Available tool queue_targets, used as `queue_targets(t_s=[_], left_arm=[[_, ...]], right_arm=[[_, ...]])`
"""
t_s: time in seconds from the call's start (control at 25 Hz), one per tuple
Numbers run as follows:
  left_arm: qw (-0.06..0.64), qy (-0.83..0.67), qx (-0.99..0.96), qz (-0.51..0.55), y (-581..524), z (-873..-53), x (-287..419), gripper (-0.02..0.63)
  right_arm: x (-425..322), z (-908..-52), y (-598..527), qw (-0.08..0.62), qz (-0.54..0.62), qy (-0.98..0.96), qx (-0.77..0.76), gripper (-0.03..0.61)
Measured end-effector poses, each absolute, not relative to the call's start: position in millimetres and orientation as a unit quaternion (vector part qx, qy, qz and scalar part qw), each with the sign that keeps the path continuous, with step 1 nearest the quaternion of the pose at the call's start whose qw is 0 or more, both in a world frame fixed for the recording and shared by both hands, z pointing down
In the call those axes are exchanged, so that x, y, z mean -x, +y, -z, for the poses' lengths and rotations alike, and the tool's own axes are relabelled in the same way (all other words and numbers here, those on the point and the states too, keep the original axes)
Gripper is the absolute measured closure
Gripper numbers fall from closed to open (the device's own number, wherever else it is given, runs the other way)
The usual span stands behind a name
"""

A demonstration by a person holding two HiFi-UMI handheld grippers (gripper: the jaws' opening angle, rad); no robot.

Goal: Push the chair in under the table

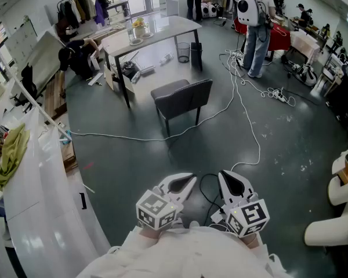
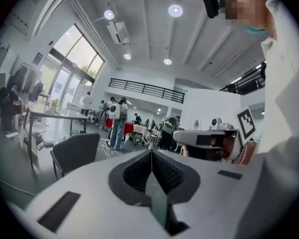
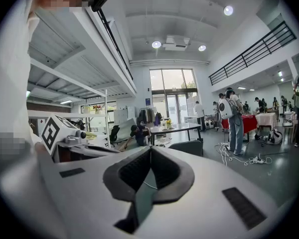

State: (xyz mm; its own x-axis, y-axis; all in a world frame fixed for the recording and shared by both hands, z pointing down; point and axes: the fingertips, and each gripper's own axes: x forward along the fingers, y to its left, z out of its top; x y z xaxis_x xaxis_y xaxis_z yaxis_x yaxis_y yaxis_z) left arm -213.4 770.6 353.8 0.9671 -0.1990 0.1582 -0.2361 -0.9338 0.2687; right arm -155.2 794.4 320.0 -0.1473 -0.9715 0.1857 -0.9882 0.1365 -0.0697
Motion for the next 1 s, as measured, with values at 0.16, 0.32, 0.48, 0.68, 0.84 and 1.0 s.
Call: queue_targets(t_s=[0.16, 0.32, 0.48, 0.68, 0.84, 1.0], left_arm=[[0.140, -0.111, -0.982, -0.066, 765.3, -352.6, 212.2, 0.597], [0.144, -0.109, -0.981, -0.068, 766.0, -353.0, 209.2, 0.597], [0.143, -0.100, -0.982, -0.069, 770.5, -355.8, 208.2, 0.597], [0.146, -0.108, -0.981, -0.072, 767.3, -352.9, 205.3, 0.597], [0.144, -0.112, -0.980, -0.076, 767.5, -356.0, 203.5, 0.597], [0.142, -0.110, -0.981, -0.073, 767.3, -354.7, 199.0, 0.597]], right_arm=[[153.3, -318.2, 790.0, 0.047, -0.087, -0.750, -0.654, 0.548], [153.8, -319.8, 787.7, 0.048, -0.087, -0.752, -0.651, 0.548], [157.4, -325.2, 788.0, 0.049, -0.092, -0.754, -0.648, 0.548], [153.1, -323.0, 788.3, 0.049, -0.095, -0.756, -0.646, 0.548], [150.7, -324.9, 789.5, 0.051, -0.092, -0.757, -0.645, 0.548], [149.3, -322.9, 790.3, 0.047, -0.096, -0.761, -0.640, 0.546]])
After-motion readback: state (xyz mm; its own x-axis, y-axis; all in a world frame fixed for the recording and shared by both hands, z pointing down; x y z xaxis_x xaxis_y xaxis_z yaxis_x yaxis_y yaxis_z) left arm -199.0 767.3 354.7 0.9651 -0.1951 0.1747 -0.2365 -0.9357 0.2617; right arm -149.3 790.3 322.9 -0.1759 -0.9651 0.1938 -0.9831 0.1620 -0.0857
